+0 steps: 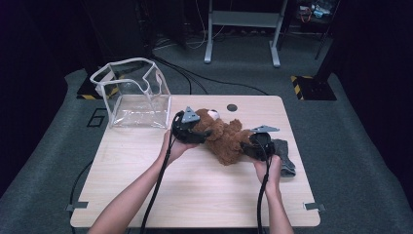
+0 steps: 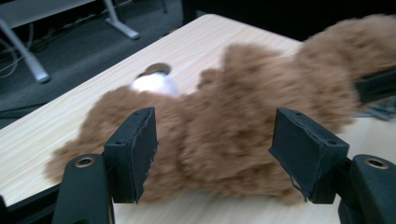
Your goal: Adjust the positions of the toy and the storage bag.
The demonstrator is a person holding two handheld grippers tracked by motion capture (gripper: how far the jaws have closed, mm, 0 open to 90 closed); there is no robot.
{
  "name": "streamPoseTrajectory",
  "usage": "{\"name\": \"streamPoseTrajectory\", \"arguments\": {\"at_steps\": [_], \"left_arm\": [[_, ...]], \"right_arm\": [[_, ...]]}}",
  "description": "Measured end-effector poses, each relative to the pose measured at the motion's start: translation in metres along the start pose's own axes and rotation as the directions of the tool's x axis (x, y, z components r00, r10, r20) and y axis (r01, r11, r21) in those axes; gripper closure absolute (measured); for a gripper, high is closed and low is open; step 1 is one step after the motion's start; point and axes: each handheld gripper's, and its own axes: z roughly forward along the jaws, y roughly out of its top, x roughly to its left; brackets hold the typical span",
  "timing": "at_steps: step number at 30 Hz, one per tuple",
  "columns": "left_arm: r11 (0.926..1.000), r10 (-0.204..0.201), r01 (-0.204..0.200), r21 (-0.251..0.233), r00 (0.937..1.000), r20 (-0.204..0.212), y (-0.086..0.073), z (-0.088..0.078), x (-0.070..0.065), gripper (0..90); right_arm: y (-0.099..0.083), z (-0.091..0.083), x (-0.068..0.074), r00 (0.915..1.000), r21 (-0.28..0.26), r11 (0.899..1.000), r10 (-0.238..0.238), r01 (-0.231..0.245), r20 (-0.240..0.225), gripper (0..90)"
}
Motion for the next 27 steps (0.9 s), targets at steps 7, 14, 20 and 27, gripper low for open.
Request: {"name": "streamPoseTrajectory", "arguments": {"at_steps": [7, 14, 20, 27], "left_arm": [[0.9996, 0.020, -0.019, 0.022, 0.9998, -0.003, 0.011, 0.019, -0.019, 29.2], [0.9985, 0.020, -0.018, 0.051, 0.9991, -0.036, -0.010, 0.035, -0.007, 71.2], [0.9975, -0.053, 0.056, 0.043, 0.9969, -0.058, -0.030, 0.025, 0.016, 72.8], [0.9928, -0.097, 0.101, 0.064, 0.9931, -0.067, -0.055, 0.019, 0.031, 74.7]], "right_arm": [[-0.001, 0.000, 0.000, 0.9999, 0.009, 1.000, -0.001, 0.001, -0.012, 60.5], [-0.008, -0.008, -0.009, 0.9982, 0.010, 0.999, 0.046, -0.046, -0.038, 30.6], [-0.016, -0.022, -0.021, 0.9968, -0.036, 0.998, 0.043, -0.046, -0.067, 16.8], [-0.028, -0.029, -0.040, 0.9867, -0.065, 0.990, 0.115, -0.123, -0.115, 14.2]]}}
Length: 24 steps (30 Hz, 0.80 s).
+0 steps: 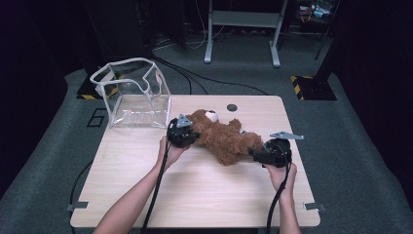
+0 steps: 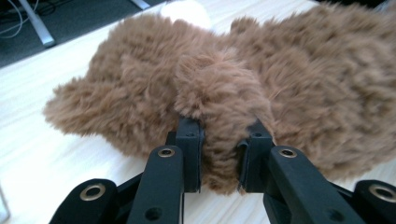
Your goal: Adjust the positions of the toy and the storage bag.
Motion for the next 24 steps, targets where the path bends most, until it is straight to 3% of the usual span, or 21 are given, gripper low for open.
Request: {"name": "streamPoseTrajectory", "arguments": {"at_steps": [4, 9, 17, 24], "left_arm": [[0.9998, -0.016, 0.016, 0.010, 0.9999, -0.004, -0.010, 0.001, 0.006, 74.9], [0.9991, -0.039, 0.039, 0.016, 0.9993, 0.000, -0.020, 0.000, 0.012, 74.8], [0.9986, -0.046, 0.046, 0.027, 0.9989, 0.007, -0.032, -0.002, 0.018, 74.9], [0.9973, -0.063, 0.063, 0.039, 0.9980, 0.003, -0.041, 0.000, 0.027, 75.1]], "right_arm": [[-0.003, -0.007, -0.011, 0.9992, -0.020, 0.999, 0.038, -0.038, 0.012, 14.6], [-0.005, 0.003, -0.020, 0.9975, 0.046, 0.997, 0.062, -0.063, 0.035, 14.8], [-0.003, 0.034, -0.015, 0.9990, 0.135, 0.990, 0.029, -0.034, 0.034, 14.9], [0.001, 0.044, -0.008, 1.0000, 0.177, 0.984, 0.002, -0.003, 0.007, 14.8]]}}
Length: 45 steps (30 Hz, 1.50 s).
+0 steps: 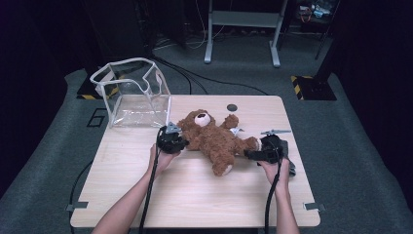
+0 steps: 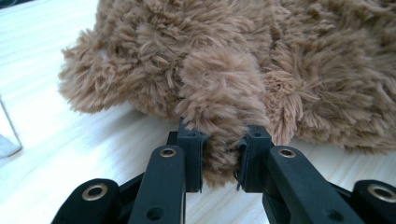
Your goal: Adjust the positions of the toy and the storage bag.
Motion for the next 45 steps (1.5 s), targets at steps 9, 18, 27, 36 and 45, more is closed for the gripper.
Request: {"name": "streamPoseTrajectory", "arguments": {"at_steps": [9, 18, 27, 36, 45], "left_arm": [[1.0000, -0.005, 0.005, -0.001, 1.0000, 0.008, -0.002, 0.000, 0.002, 75.1], [1.0000, 0.000, 0.000, 0.006, 0.9999, 0.013, -0.003, 0.000, 0.002, 75.3], [1.0000, 0.005, -0.005, -0.002, 0.9996, 0.028, -0.001, 0.001, 0.000, 75.9], [0.9967, 0.046, -0.046, -0.066, 0.9989, -0.007, 0.006, -0.008, -0.005, 78.2], [0.9871, 0.122, -0.126, -0.098, 0.9914, -0.046, 0.025, -0.017, -0.006, 79.6]], "right_arm": [[0.007, 0.009, 0.002, 0.9991, 0.017, 1.000, -0.022, 0.023, -0.035, 15.6], [0.018, 0.021, -0.003, 0.9937, 0.061, 0.996, -0.054, 0.060, -0.098, 25.2], [0.015, 0.033, -0.001, 0.9918, 0.103, 0.992, -0.065, 0.076, -0.110, 64.7], [0.015, 0.019, 0.008, 0.9936, 0.053, 0.992, -0.113, 0.112, 0.008, 76.2], [0.016, -0.003, 0.022, 0.9798, -0.060, 0.987, -0.143, 0.152, 0.140, 78.4]]}}
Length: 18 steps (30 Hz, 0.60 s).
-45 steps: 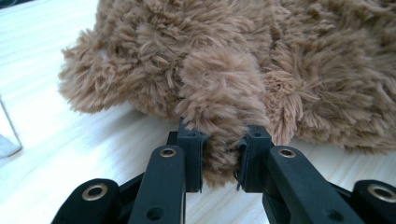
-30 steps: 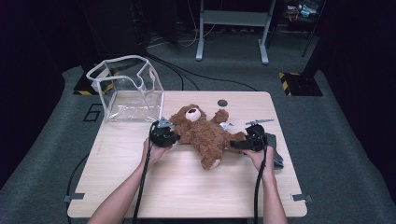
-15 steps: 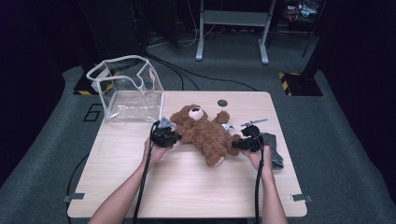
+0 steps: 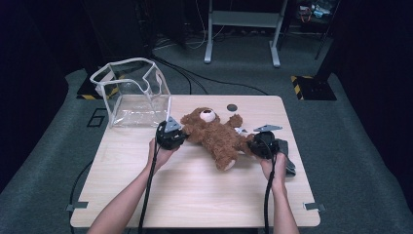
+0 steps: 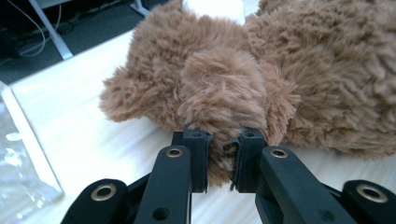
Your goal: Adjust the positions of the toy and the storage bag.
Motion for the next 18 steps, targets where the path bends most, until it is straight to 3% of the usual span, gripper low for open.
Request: {"name": "streamPoseTrajectory", "arguments": {"at_steps": [6, 11, 15, 18], "left_arm": [[0.9995, 0.032, -0.032, -0.003, 0.9995, -0.005, 0.015, 0.005, 0.002, 79.7], [0.9992, 0.039, -0.039, -0.004, 0.9992, 0.004, 0.022, 0.008, 0.002, 79.9], [0.9981, 0.052, -0.052, -0.032, 0.9986, -0.009, 0.028, 0.008, 0.000, 79.9], [0.9983, 0.055, -0.054, -0.021, 0.9985, 0.003, 0.031, 0.008, 0.001, 79.9]], "right_arm": [[-0.001, -0.019, 0.006, 0.9996, -0.052, 0.999, 0.006, -0.004, 0.028, 78.9], [-0.005, -0.039, 0.017, 0.9982, -0.085, 0.996, -0.025, 0.030, 0.054, 79.3], [-0.006, -0.053, 0.026, 0.9968, -0.115, 0.992, -0.037, 0.045, 0.072, 79.5], [-0.008, -0.061, 0.033, 0.9953, -0.124, 0.990, -0.051, 0.061, 0.083, 79.5]]}}
